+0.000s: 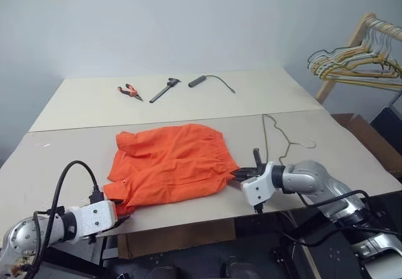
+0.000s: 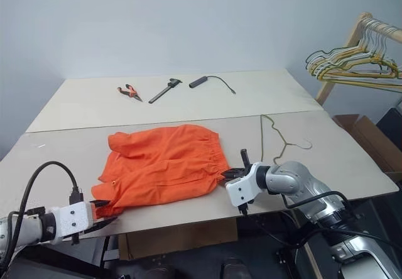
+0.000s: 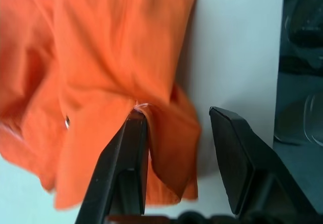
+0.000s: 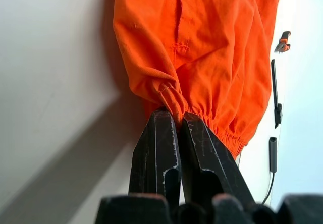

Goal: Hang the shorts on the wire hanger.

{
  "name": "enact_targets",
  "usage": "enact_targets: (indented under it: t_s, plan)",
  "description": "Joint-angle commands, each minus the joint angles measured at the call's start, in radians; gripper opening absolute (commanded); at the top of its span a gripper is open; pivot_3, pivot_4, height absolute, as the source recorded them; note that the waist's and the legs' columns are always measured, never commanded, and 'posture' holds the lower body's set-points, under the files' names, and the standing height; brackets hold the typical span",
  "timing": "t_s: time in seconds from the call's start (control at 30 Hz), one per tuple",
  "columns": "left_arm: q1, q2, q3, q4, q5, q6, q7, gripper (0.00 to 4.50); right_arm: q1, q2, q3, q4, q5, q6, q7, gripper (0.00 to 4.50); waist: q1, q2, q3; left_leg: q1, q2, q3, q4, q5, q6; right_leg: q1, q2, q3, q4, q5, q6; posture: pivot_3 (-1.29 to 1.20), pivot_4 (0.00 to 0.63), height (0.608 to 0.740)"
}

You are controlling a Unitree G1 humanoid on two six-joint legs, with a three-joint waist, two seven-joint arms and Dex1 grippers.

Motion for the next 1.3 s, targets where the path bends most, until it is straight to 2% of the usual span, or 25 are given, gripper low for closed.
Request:
enact_targets:
  t_s: [0.03, 0.3, 0.4, 0.53, 0.57, 0.7, 0.8, 0.97, 1.1, 1.13, 1.17, 1.3]
  plan:
    - [0.003, -0.002, 0.042, -0.063, -0.028, 0.0, 0.009, 2.02, 0.0, -0.007, -0.031, -0.035, 0.013, 0.002, -0.008, 0.0, 0.0, 0.0, 0.0, 0.0, 0.0, 0.0, 0.0, 0.0, 0.0, 0.0, 0.0, 0.0, 0.0, 0.0, 0.0, -0.01, 0.0, 0.74]
    - [-0.029, -0.006, 0.019, -0.026, 0.021, 0.032, 0.047, 2.02, 0.005, -0.006, -0.033, -0.034, 0.007, 0.006, -0.013, 0.0, 0.001, 0.0, 0.0, 0.002, 0.001, 0.003, 0.0, 0.0, 0.0, 0.0, 0.001, 0.002, 0.0, 0.0, 0.0, -0.02, 0.0, 0.74]
    - [-0.023, 0.0, 0.02, -0.032, 0.005, 0.03, 0.026, 1.45, 0.007, -0.007, -0.035, -0.035, 0.006, 0.009, -0.014, 0.0, 0.0, 0.0, 0.0, 0.002, 0.001, 0.004, 0.0, -0.001, 0.001, 0.0, 0.001, 0.003, 0.0, 0.0, 0.0, -0.02, 0.0, 0.74]
    - [-0.027, -0.012, 0.031, -0.057, -0.024, 0.057, 0.026, 0.12, 0.012, -0.01, -0.038, -0.035, 0.004, 0.012, -0.017, 0.0, 0.0, 0.0, 0.0, 0.002, 0.001, 0.005, 0.0, -0.001, 0.001, 0.0, 0.001, 0.004, 0.0, 0.0, 0.0, -0.02, 0.0, 0.74]
    - [-0.03, -0.011, 0.033, -0.06, -0.024, 0.058, 0.027, 0.05, 0.013, -0.01, -0.038, -0.035, 0.004, 0.012, -0.017, 0.0, 0.0, 0.0, 0.0, 0.003, 0.001, 0.005, 0.0, -0.001, 0.001, 0.0, 0.001, 0.004, 0.0, 0.0, 0.0, -0.02, 0.0, 0.74]
    - [-0.042, -0.006, 0.046, -0.069, -0.018, 0.069, 0.04, 0.05, 0.011, -0.007, -0.039, -0.037, 0.002, 0.016, -0.018, 0.0, 0.001, 0.0, 0.0, 0.003, 0.001, 0.006, 0.0, -0.001, 0.001, 0.0, 0.001, 0.004, 0.0, 0.0, 0.0, -0.02, 0.0, 0.74]
    - [-0.024, -0.012, 0.08, -0.107, -0.081, 0.127, 0.022, 0.05, 0.011, -0.011, -0.041, -0.041, 0.007, 0.016, -0.014, 0.0, 0.0, 0.0, 0.0, 0.003, 0.001, 0.006, 0.0, -0.001, 0.001, 0.0, 0.001, 0.004, 0.0, 0.0, 0.0, -0.01, 0.0, 0.74]
    - [0.149, 0.013, 0.187, -0.175, -0.205, 0.153, -0.13, 0.05, 0.064, -0.101, -0.051, -0.114, 0.096, 0.001, 0.085, 0.0, -0.006, 0.0, 0.0, 0.003, 0.003, 0.009, -0.001, -0.002, 0.003, -0.001, 0.001, 0.006, -0.001, 0.0, 0.001, -0.02, 0.0, 0.74]
    - [0.2, 0.024, 0.227, -0.199, -0.265, 0.206, -0.187, 0.05, 0.094, -0.165, -0.045, -0.154, 0.173, -0.019, 0.155, 0.0, 0.001, 0.0, 0.0, 0.004, 0.003, 0.009, 0.0, -0.002, 0.003, 0.001, 0.001, 0.006, -0.003, -0.003, -0.003, -0.01, 0.0, 0.74]
    - [0.202, 0.029, 0.229, -0.202, -0.277, 0.219, -0.199, 0.05, 0.093, -0.167, -0.044, -0.157, 0.186, -0.015, 0.164, 0.0, 0.003, 0.0, 0.0, 0.006, 0.003, 0.009, 0.0, -0.002, 0.003, 0.001, 0.001, 0.006, -0.003, -0.005, -0.003, -0.01, 0.0, 0.74]
    - [0.198, 0.029, 0.225, -0.204, -0.281, 0.225, -0.203, 0.05, 0.09, -0.168, -0.042, -0.159, 0.195, -0.013, 0.175, 0.0, 0.003, 0.0, 0.0, 0.008, 0.004, 0.01, 0.0, -0.002, 0.003, 0.002, 0.002, 0.006, -0.003, -0.009, 0.003, -0.01, 0.0, 0.74]
    - [0.11, 0.002, 0.168, -0.188, -0.257, 0.248, -0.137, 0.05, 0.063, -0.139, -0.04, -0.144, 0.209, 0.016, 0.189, 0.0, 0.005, 0.0, 0.0, 0.014, 0.004, 0.012, -0.001, -0.003, 0.003, 0.004, 0.002, 0.008, -0.003, -0.01, 0.003, -0.01, 0.0, 0.74]
